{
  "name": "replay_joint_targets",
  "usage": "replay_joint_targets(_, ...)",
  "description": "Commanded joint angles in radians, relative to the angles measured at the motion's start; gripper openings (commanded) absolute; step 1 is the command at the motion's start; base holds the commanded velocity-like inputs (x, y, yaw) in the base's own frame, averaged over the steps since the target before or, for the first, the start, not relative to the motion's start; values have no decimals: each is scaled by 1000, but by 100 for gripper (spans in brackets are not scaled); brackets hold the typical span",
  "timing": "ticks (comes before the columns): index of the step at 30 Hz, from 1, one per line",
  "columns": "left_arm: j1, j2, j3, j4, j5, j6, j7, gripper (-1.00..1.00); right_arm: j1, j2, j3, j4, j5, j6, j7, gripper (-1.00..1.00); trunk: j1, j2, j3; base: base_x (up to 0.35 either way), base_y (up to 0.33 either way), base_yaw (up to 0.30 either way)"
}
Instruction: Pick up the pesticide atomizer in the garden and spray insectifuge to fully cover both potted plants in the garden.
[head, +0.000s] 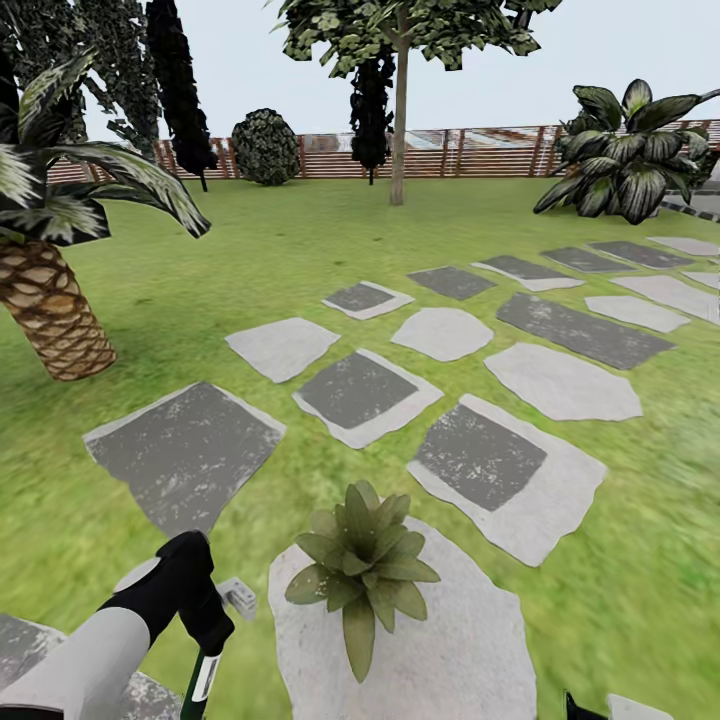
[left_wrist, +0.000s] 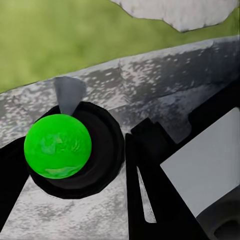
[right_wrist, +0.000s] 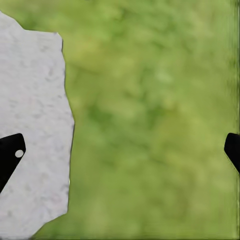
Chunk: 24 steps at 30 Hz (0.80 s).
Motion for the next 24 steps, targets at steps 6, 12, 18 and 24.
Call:
replay_joint_targets(6,-2,0,-3,-2,-5,7,-8,-100,-1,0,-7,2,11,-5,-1,100,-1,0,-3,36,-233,75)
replay_joint_targets(12,4,0,-4,7,-14,6,-3,-100,-1,1,-7,2,11,-4,-1,100,-1,0,-5,92,-59,114)
replay_joint_targets(18,6,4,-10,13,-17,3,3,-100,-1,1,-7,2,11,-4,-1,100,-1,0,-6,3,-2,4)
replay_joint_targets(24,6,1,-1,0,-16,3,3,-100,-1,1,-7,2,11,-4,-1,100,-1,0,-6,44,-154,0)
